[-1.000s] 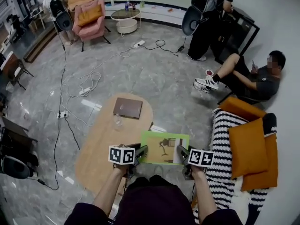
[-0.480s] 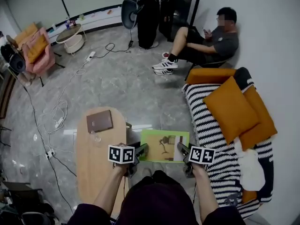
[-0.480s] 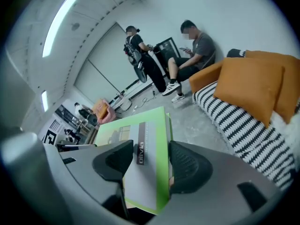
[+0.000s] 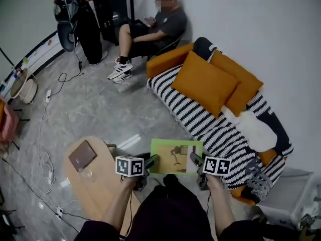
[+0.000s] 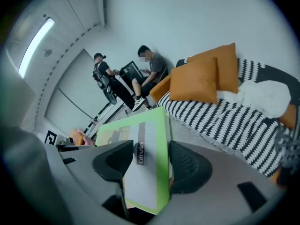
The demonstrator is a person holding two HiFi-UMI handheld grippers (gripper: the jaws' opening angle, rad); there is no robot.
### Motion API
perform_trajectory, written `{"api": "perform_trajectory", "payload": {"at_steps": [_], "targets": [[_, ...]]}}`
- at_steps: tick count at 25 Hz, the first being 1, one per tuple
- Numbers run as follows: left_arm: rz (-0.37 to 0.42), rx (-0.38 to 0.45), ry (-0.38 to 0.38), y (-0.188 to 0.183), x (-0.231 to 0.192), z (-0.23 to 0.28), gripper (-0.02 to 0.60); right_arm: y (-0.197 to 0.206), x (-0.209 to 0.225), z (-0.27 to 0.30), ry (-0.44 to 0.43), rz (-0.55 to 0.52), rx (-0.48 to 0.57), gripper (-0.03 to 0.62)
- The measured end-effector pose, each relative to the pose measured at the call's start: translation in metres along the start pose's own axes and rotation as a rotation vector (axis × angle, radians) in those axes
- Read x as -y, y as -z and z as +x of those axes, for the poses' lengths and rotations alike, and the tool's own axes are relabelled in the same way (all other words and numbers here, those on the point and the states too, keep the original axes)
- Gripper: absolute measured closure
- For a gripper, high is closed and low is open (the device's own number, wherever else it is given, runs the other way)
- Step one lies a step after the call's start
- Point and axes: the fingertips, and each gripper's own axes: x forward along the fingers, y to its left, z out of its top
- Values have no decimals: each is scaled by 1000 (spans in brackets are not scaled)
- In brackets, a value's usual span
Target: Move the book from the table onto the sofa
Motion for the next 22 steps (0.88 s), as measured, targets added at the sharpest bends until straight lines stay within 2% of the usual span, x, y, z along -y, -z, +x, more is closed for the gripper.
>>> {"api": "perform_trajectory", "payload": {"at_steps": [10,16,22], "targets": [[199,-197,149,12,94,101,425,25,113,-83,130,244,181,326],[274,-266,188,18,140,155,425,26,170,-116,170,322,246,326],[315,-312,203,23,183,210,425,18,229,-141,186,370,278,326]]}}
